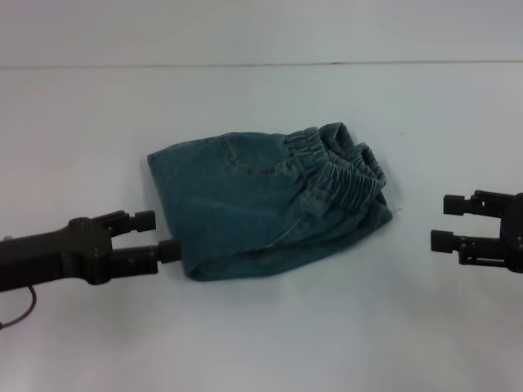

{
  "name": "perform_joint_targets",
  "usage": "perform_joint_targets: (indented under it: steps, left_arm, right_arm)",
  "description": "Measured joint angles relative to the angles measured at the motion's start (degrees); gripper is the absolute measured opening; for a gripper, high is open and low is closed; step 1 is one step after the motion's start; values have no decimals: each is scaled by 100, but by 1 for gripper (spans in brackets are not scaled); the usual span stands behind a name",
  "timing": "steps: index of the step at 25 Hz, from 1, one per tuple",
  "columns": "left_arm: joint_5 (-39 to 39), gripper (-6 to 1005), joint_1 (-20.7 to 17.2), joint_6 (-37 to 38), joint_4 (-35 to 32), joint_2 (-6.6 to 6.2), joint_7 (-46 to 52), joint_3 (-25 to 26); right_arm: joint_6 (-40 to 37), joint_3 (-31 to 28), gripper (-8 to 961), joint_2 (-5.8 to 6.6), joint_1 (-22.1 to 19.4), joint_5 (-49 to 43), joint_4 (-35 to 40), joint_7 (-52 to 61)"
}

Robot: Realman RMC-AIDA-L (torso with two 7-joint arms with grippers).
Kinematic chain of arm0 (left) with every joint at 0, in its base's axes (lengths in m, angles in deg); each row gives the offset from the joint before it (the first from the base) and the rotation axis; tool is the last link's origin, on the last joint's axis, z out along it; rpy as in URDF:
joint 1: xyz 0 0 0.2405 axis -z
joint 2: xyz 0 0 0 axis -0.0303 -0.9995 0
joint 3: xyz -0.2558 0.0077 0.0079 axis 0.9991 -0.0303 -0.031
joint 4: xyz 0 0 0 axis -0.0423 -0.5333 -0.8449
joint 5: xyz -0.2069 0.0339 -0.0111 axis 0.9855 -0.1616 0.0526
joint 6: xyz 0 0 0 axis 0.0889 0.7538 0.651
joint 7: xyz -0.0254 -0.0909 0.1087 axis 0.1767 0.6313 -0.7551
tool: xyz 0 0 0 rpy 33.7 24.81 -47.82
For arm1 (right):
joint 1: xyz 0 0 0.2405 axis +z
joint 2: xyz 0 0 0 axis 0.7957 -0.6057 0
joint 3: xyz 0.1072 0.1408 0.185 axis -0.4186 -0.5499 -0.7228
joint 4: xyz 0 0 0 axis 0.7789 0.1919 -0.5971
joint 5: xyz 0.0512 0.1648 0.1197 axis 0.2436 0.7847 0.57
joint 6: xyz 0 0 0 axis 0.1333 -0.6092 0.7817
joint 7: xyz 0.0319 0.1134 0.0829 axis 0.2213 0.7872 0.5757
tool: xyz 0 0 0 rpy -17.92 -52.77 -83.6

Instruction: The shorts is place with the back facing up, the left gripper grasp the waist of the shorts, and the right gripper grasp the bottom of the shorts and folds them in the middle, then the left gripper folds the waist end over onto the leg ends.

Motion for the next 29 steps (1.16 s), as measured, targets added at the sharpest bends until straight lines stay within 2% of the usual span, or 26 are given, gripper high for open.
perform_joint_targets:
  steps: [6, 14, 29]
  left_arm:
    - [-144, 949, -18, -115, 34, 67, -171, -82]
    - [-313, 948, -23, -454, 82, 84, -141, -185]
    - [-331, 949, 25, -519, 86, 127, -125, -185]
  right_arm:
    - [189, 1, 796, -104, -3, -9, -5, 1]
    - [260, 64, 797, -117, 56, -18, -23, 17]
    - [559, 311, 797, -163, 82, -18, -47, 5]
